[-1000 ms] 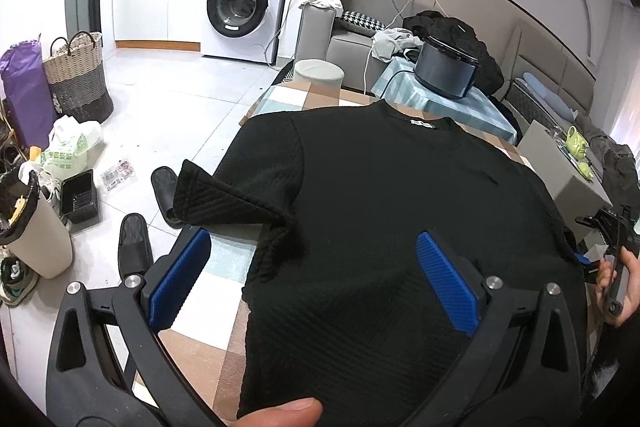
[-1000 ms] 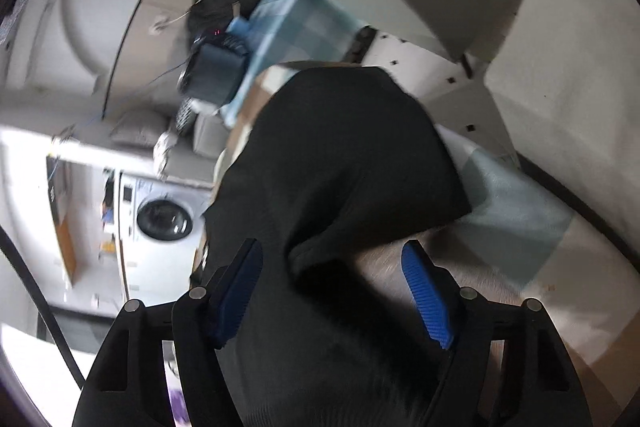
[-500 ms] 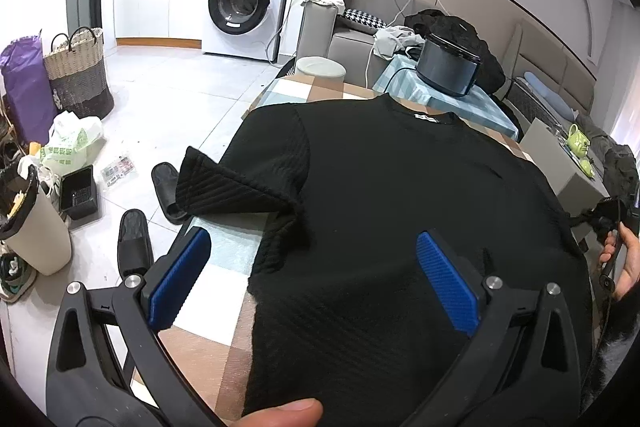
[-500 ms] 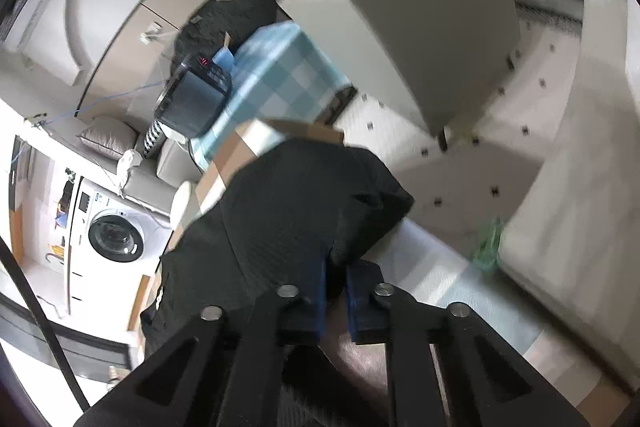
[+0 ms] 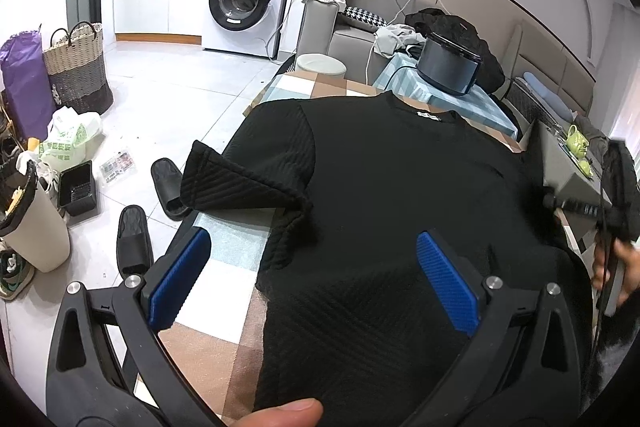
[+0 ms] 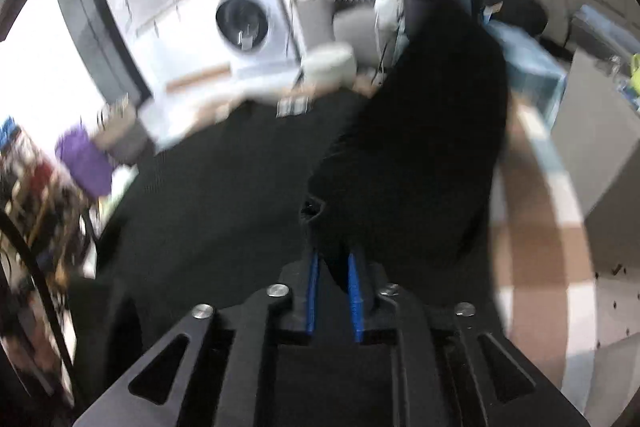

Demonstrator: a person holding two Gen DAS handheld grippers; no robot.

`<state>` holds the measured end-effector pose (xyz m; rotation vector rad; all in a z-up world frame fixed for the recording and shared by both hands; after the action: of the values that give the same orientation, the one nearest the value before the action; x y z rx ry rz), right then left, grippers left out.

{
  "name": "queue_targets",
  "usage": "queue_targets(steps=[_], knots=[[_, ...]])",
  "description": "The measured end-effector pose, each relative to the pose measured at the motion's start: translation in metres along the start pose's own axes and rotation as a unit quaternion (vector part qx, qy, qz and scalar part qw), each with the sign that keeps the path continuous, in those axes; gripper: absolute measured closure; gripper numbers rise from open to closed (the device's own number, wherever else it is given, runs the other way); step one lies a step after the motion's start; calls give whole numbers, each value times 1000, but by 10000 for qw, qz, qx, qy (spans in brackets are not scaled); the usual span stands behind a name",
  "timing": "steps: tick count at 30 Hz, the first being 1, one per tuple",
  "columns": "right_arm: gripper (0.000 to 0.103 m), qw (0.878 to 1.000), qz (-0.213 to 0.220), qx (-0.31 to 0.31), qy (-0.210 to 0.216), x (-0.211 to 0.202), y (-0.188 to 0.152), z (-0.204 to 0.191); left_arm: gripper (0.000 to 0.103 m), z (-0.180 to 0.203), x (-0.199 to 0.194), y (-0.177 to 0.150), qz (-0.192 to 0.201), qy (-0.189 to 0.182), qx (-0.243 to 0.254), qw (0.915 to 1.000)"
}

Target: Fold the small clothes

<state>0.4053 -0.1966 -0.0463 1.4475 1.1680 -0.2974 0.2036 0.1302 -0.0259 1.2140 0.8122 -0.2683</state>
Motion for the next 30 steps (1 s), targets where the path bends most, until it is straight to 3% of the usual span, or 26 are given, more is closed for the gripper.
queue_targets(steps=[2, 5, 7, 9, 12, 13, 15, 18, 22, 25, 30], knots=[[61, 9998, -152, 136, 69, 7, -7, 7, 0, 0, 0, 1, -16, 28, -13, 10000], [60, 9988, 11, 479, 141, -7, -15, 18, 0, -3, 1, 4, -10, 81, -84, 9999], [57, 9960, 304, 818, 191, -26, -19, 26, 0, -9, 3, 7, -80, 164, -225, 9996], [47, 9906, 694, 1166, 158, -52, -26, 32, 0, -19, 8, 10, -222, 286, -448, 9983], [36, 9783, 1344, 1515, 441, -92, -39, 29, 1, -42, 17, 15, -450, 196, -1015, 9936], [35, 9745, 1482, 1593, 538, -101, -44, 29, 3, -51, 22, 17, -580, 145, -1232, 9906], [31, 9670, 1720, 1752, 676, -118, -55, 23, 19, -66, 33, 19, -812, 98, -1529, 9849], [30, 9613, 1830, 1866, 867, -129, -74, 6, 28, -82, 53, 25, -1081, 77, -1837, 9770], [30, 9631, 1736, 1860, 872, -132, -90, -3, 28, -90, 73, 43, -1087, 113, -2135, 9708], [30, 9607, 1728, 1993, 864, -137, -102, -3, 28, -90, 101, 55, -1362, 31, -2358, 9622], [30, 9534, 1684, 2368, 816, -139, -116, 8, 28, -97, 143, 56, -1905, 521, -2862, 9376]])
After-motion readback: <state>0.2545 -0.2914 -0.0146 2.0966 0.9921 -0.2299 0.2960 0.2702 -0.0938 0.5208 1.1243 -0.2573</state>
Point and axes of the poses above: each gripper's, at about its wrist camera, not at the fingertips, and x roughly the way its jaws point, z to its right, y to its top, the point moved 1 cm from there along x, roughly the way its jaws point, and after that the axes turned 7 degrees about y, right-handed, at the moved point
